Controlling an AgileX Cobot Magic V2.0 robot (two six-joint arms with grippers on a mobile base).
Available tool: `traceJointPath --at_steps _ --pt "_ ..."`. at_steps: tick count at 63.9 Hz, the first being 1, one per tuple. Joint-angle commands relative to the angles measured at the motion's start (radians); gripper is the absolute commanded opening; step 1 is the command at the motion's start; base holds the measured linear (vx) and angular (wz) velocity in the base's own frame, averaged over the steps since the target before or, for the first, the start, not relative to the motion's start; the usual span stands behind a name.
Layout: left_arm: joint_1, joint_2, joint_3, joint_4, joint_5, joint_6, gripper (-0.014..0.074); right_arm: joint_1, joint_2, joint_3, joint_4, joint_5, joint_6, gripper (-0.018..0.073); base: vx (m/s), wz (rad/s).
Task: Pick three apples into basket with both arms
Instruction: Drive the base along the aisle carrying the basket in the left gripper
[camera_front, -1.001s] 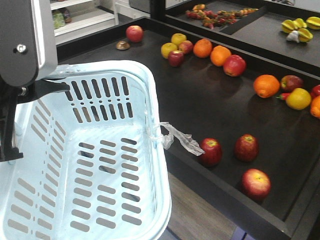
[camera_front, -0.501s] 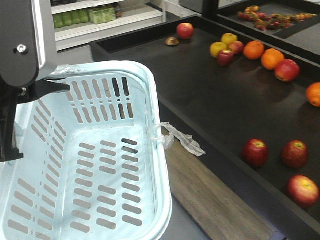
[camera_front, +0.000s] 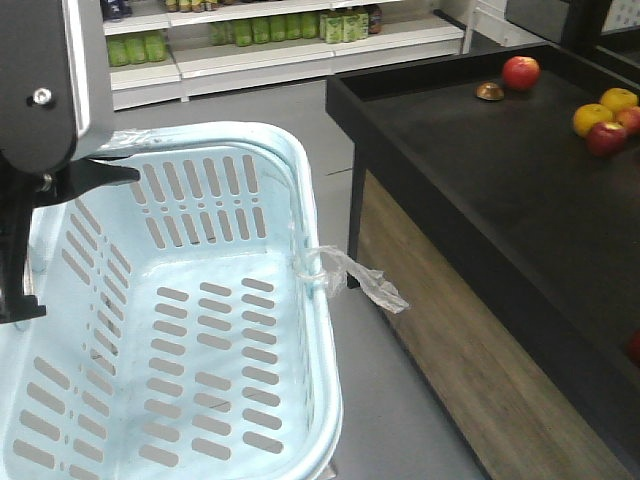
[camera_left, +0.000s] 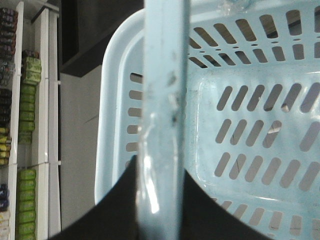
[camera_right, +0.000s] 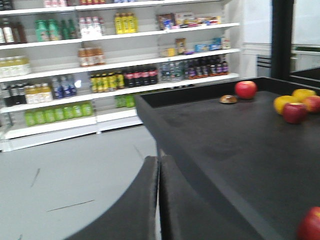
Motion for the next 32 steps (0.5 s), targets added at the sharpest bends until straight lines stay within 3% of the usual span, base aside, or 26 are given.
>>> traceJointPath --at_steps 1,32 --pt "-0.001 -0.02 -0.031 0.004 -0.082 -0.012 -0.0006 -0.002 -0.007 0.014 -0.005 -0.073 -0.006 -0.0009 -0.01 0.47" --pt "-0.001 -0.02 -0.031 0.004 -0.082 -0.012 -0.0006 -0.002 -0.007 0.014 -0.005 -0.073 -0.006 -0.0009 0.0 0.4"
